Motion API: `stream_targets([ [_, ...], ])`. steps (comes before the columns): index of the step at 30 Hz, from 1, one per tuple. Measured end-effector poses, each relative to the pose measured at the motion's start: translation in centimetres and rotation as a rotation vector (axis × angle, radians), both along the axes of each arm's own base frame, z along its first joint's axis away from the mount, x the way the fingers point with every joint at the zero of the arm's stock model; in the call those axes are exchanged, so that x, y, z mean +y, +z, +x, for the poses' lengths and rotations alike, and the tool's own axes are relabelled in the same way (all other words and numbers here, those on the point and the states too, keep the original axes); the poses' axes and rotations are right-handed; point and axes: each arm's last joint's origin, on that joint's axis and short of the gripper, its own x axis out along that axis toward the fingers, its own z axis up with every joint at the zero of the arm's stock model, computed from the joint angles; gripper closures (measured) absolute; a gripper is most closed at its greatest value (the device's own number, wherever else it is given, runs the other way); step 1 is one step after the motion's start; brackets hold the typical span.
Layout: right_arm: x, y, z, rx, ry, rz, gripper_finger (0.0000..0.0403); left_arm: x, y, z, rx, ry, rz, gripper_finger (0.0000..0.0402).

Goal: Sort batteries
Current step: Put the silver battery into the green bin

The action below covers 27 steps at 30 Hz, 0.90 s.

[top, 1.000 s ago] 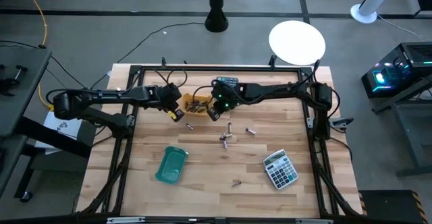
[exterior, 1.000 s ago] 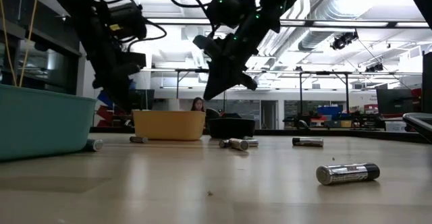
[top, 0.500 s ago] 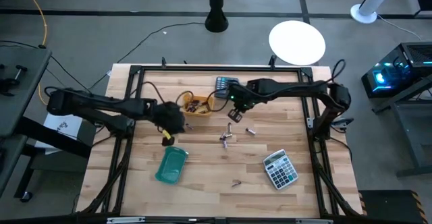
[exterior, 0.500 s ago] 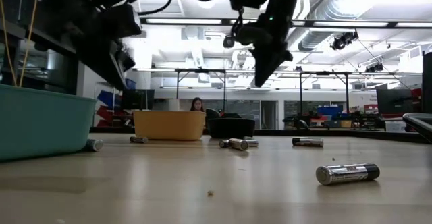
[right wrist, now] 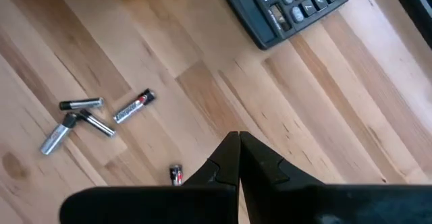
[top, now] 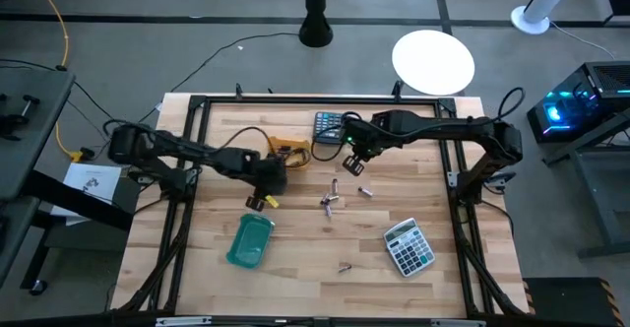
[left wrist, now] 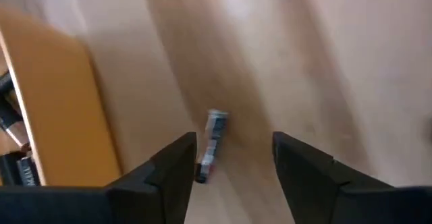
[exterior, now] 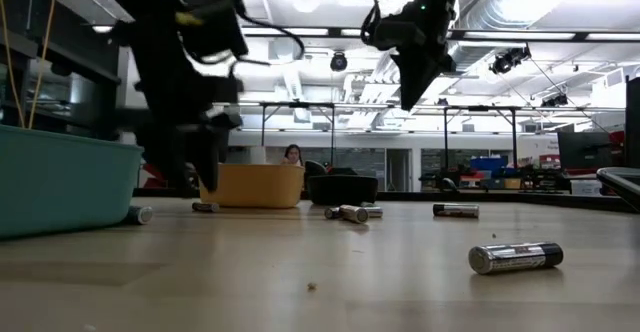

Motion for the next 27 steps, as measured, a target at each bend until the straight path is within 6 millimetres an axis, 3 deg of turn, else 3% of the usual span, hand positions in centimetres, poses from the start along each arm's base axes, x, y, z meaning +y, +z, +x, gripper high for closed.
stream_targets([
  [4, 0.1, 0.4, -0.2, -0.022, -0.020, 0.000, 0.0403, 1.2, -1.4, 1.1, 0.054, 0.044, 0.010, 0.0211],
  [7, 0.5, 0.4, -0.2, -0.019, -0.023, 0.005, 0.0403, 1.7, -2.3, 1.3, 0.106, 0.067, -0.036, 0.0231],
  [13, 1.5, 0.4, -0.1, -0.008, 0.007, 0.001, 0.0403, 1.5, -1.9, 0.9, 0.154, 0.155, -0.157, 0.0379],
  [16, 1.6, 0.4, -0.1, -0.009, 0.010, -0.003, 0.0403, 1.4, -0.3, -0.2, 0.140, 0.215, -0.185, 0.0383],
  [21, 1.4, 0.4, 0.0, -0.014, 0.023, -0.012, 0.0403, 0.9, 6.0, -1.9, -0.126, 0.316, -0.250, 0.0395],
  [25, 0.8, 0.5, 0.2, -0.042, 0.029, -0.023, 0.0403, -1.1, 10.1, -4.4, -0.289, 0.357, -0.348, 0.0398],
  [27, 0.5, 0.6, 0.4, -0.059, 0.034, -0.022, 0.0403, -2.7, 11.1, -5.7, -0.294, 0.356, -0.400, 0.0399],
])
